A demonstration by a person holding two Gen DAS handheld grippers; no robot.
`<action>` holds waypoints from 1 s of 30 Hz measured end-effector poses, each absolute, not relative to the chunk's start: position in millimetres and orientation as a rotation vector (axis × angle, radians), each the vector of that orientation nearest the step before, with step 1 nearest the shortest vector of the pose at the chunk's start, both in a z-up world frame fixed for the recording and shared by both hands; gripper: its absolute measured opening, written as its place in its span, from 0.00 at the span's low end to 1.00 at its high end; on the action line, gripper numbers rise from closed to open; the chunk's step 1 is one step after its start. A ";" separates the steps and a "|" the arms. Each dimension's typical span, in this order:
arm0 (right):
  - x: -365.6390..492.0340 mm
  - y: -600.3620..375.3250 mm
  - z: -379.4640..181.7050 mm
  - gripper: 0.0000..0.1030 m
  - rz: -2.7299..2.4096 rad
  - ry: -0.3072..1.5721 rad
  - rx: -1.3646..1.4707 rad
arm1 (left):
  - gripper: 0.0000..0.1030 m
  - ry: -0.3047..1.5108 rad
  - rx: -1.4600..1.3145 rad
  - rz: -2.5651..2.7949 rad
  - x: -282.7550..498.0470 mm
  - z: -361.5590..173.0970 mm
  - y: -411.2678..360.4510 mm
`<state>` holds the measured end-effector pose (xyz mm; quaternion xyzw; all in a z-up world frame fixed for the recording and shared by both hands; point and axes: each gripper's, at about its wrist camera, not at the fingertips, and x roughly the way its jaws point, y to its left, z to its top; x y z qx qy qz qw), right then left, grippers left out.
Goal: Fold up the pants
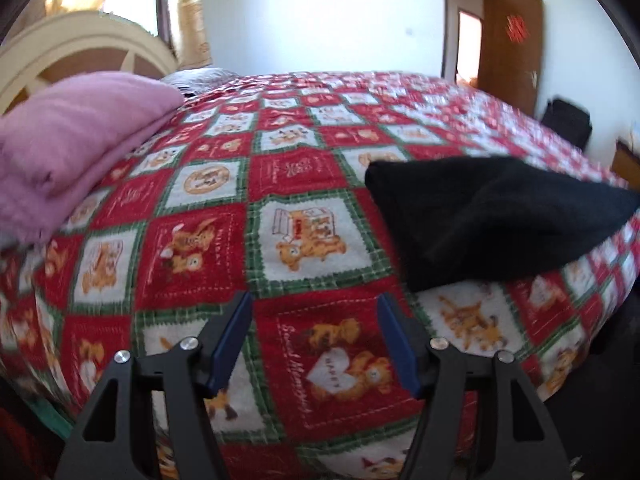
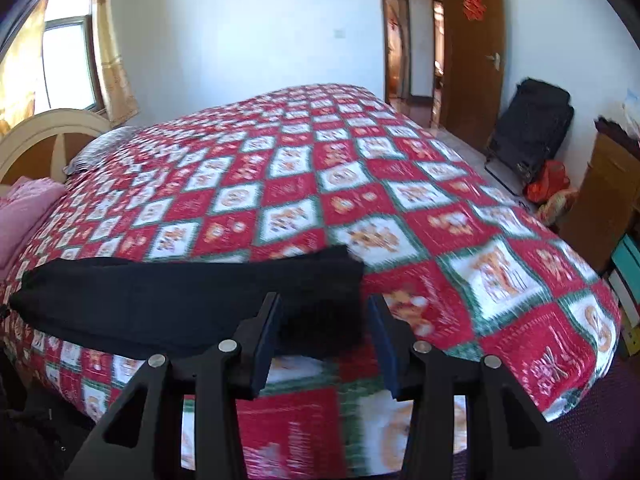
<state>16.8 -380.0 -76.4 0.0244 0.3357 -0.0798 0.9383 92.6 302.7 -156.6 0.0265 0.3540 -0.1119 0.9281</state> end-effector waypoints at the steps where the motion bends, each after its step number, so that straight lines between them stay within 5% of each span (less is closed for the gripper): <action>1: 21.5 -362.9 -71.4 0.44 -0.139 0.679 0.017 | 0.65 0.723 0.029 -0.235 91.6 -154.6 301.5; 8: 70.6 -207.7 -69.4 0.44 0.159 0.684 -0.196 | 0.64 0.664 0.064 -0.299 81.0 -143.3 248.7; 15: 109.4 -44.5 -138.4 0.44 0.492 0.780 -0.367 | 0.33 0.674 0.232 -0.225 96.5 -156.2 218.4; 26: 125.2 56.8 -204.7 0.44 0.623 0.820 -0.567 | 0.16 0.677 0.314 -0.236 105.9 -155.4 206.4; 30: 128.9 65.3 -204.9 0.05 0.611 0.810 -0.598 | 0.11 0.653 0.343 -0.251 110.0 -149.7 204.6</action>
